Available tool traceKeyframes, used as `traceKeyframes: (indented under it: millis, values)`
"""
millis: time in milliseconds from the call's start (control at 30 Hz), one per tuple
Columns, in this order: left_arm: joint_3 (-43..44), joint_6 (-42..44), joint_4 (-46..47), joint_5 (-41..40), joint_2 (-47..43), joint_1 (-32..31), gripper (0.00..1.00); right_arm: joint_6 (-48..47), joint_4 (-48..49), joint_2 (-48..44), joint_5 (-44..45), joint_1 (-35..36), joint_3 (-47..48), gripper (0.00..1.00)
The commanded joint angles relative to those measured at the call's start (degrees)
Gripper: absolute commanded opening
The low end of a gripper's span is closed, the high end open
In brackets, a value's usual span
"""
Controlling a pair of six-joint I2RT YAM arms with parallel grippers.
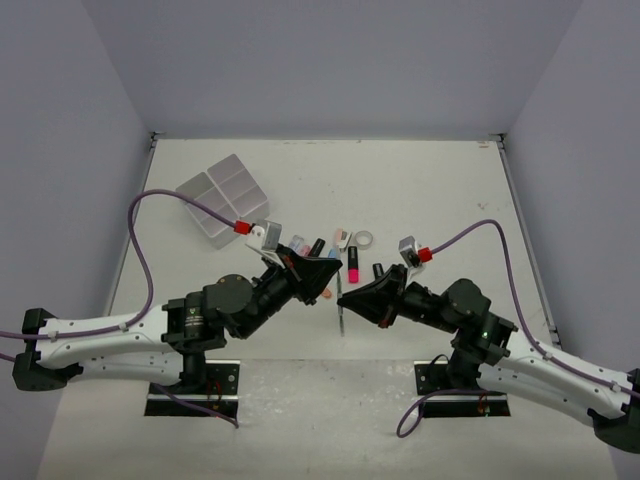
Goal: Sort the stationery into containers
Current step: Close the pen cap on the pen.
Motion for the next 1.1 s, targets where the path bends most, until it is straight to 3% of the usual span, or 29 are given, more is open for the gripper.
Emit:
traceKeyframes:
  millis: [0, 400, 1067]
  values:
    - [0.1, 2.2, 2.9, 1.4, 0.2, 0.2, 0.0, -2.3, -1.5, -0.6, 2.0, 0.3, 3.2, 0.0]
    - [-0.4, 1.7, 2.7, 2.8, 0.3, 0.2, 0.0, -3.3, -3.7, -0.7, 3.4, 0.4, 5.1, 0.0]
    - [-1.8, 1.8, 2.3, -1.3, -1.5, 0.7, 0.0, -3.6, -4.3, -0.7, 2.0, 0.3, 6.1, 0.0]
